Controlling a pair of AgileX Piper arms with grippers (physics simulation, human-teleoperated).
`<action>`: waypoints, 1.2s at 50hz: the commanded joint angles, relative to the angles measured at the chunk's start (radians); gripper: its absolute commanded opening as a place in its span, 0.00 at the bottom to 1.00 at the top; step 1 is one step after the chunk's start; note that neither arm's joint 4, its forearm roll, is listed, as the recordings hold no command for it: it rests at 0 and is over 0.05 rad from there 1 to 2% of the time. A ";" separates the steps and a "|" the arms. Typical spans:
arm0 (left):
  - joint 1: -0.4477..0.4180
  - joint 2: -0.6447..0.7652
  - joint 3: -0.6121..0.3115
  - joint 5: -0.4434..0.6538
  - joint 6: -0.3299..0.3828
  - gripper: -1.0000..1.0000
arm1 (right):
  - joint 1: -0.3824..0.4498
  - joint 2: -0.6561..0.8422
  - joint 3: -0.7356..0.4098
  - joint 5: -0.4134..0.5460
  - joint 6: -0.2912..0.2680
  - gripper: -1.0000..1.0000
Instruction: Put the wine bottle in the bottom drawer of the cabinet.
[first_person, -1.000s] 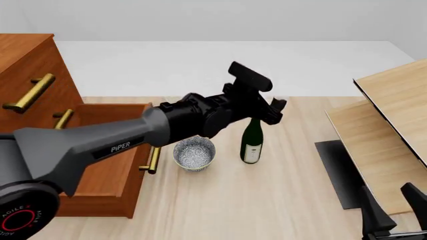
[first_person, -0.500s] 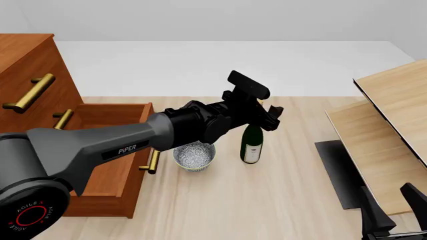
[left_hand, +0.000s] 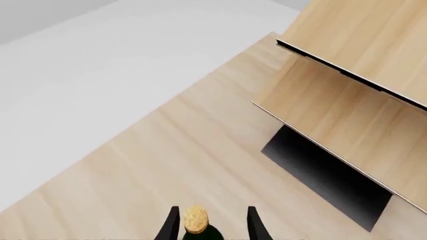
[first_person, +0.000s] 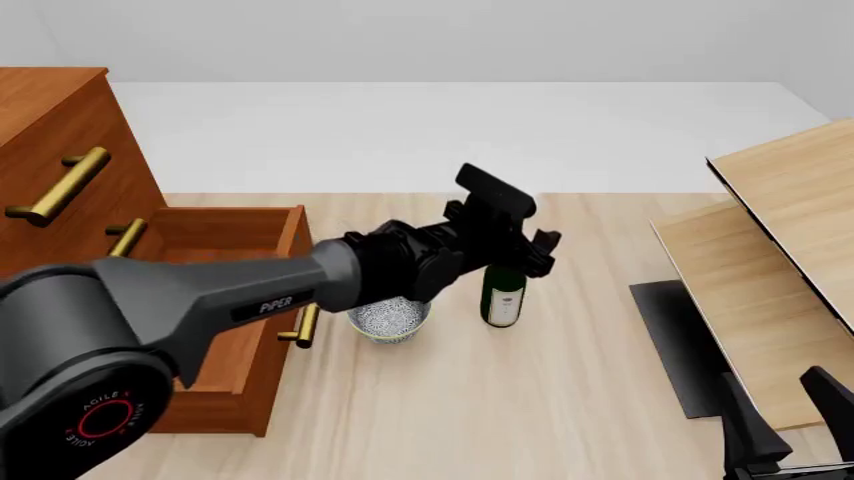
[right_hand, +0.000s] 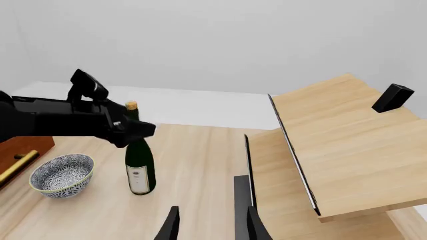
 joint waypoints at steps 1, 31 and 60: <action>0.003 0.022 0.001 -0.010 -0.004 1.00 | 0.000 0.000 0.000 0.001 -0.001 1.00; 0.011 0.024 -0.005 0.004 0.003 0.00 | 0.002 0.006 0.000 -0.006 -0.001 1.00; 0.000 -0.210 0.028 0.083 0.030 0.00 | 0.004 0.003 0.000 -0.004 -0.005 1.00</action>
